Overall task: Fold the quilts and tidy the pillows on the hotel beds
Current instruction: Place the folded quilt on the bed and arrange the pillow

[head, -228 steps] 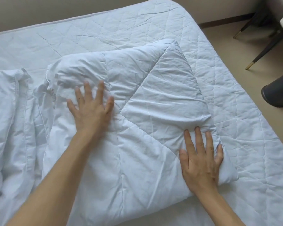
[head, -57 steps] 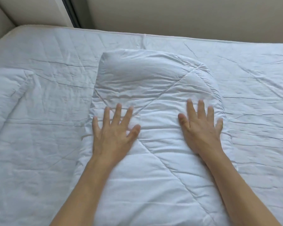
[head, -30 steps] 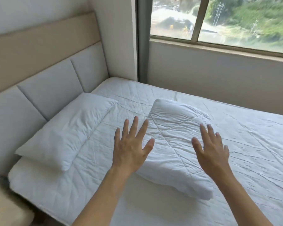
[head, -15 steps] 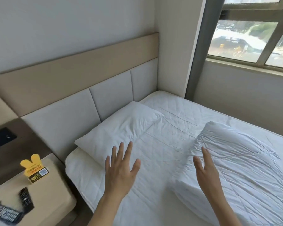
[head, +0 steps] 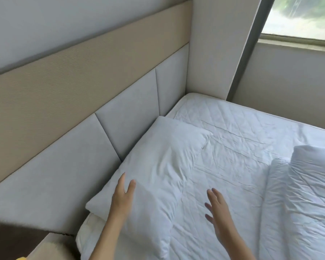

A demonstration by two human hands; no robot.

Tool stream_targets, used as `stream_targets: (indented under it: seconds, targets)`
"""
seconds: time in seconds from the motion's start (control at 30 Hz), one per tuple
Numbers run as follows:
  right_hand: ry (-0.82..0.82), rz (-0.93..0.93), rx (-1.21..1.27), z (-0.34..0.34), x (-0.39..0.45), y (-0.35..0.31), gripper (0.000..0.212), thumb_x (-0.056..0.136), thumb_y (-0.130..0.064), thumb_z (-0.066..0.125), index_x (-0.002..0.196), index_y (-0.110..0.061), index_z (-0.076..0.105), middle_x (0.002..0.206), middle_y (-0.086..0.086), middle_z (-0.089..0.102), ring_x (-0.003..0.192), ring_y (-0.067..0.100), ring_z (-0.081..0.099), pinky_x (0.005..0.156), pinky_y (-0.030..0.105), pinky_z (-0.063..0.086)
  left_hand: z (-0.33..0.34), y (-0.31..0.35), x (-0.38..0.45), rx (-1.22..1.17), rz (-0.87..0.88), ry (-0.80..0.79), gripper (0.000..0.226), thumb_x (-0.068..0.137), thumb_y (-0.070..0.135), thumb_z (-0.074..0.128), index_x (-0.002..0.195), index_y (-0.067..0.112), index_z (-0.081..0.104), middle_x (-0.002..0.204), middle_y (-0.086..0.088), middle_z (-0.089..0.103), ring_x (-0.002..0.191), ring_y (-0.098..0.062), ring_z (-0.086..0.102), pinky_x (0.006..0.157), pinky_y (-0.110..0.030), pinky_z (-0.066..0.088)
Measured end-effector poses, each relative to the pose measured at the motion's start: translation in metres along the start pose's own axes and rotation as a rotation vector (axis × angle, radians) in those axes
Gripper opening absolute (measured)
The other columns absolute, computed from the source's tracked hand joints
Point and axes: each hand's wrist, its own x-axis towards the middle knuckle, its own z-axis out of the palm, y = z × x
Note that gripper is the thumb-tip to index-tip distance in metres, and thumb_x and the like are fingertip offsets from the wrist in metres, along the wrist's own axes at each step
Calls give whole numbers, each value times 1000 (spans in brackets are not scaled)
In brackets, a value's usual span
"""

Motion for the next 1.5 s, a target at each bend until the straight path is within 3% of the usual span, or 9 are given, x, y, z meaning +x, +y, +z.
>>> stream_targets:
  seconds: [0.27,0.43,0.53,0.63,0.8,0.93,1.23,1.37,1.5]
  targets:
    - [64,179,137,108,154,18,78,96,-59,56,160,-31,22,162,0,33,145,31,38,116,57,33,13,-36,225,38,-74,-102,62,101,44,51,154,17,36,157,-4,42,143,-23,41,118,-42,33]
    - [134,216,163,132,221,44,97,89,-72,55,162,-36,3,169,-11,15,153,20,25,123,52,25,43,-69,317,223,-137,-230,120,59,93,37,157,26,27,162,-2,35,147,-27,37,119,-51,28]
    - [159,223,184,136,255,62,126,57,-95,62,159,-38,14,161,-14,32,145,19,39,117,47,39,57,-86,356,189,-135,-270,124,58,101,42,157,28,29,160,1,38,143,-25,42,118,-50,33]
    - [216,129,185,140,274,68,99,68,-82,69,146,-30,36,141,-8,55,127,20,58,108,46,49,62,-86,373,123,-126,-283,115,62,98,51,150,24,42,148,3,52,132,-22,52,113,-42,40]
    - [169,-63,141,155,285,74,53,96,-53,63,141,-27,56,131,-4,70,121,16,67,100,37,55,68,-83,371,54,-190,-363,103,71,86,59,145,15,51,135,-1,61,107,-19,61,92,-30,46]
    - [237,-65,47,169,264,63,44,101,-45,57,140,-24,58,119,-14,67,97,-9,60,62,4,49,78,-74,348,57,-201,-356,86,86,70,60,146,10,48,129,-6,62,101,-20,59,84,-27,43]
    - [337,193,117,165,156,46,58,88,-68,62,102,-12,66,88,1,67,72,19,63,59,29,47,-7,-32,261,68,-108,-226,33,93,46,67,86,16,54,77,12,51,64,1,46,50,-19,34]
    - [262,142,266,168,96,46,77,54,-73,74,102,-12,71,85,5,68,75,23,64,71,40,54,-53,-21,206,6,-90,-201,33,90,44,71,74,27,48,79,13,54,68,1,50,55,-20,39]
    - [147,124,306,171,33,59,42,75,-57,78,88,-18,69,72,3,57,62,19,53,58,34,47,-103,-22,144,-13,-79,-144,27,90,42,73,76,28,53,80,13,59,68,1,53,47,-13,40]
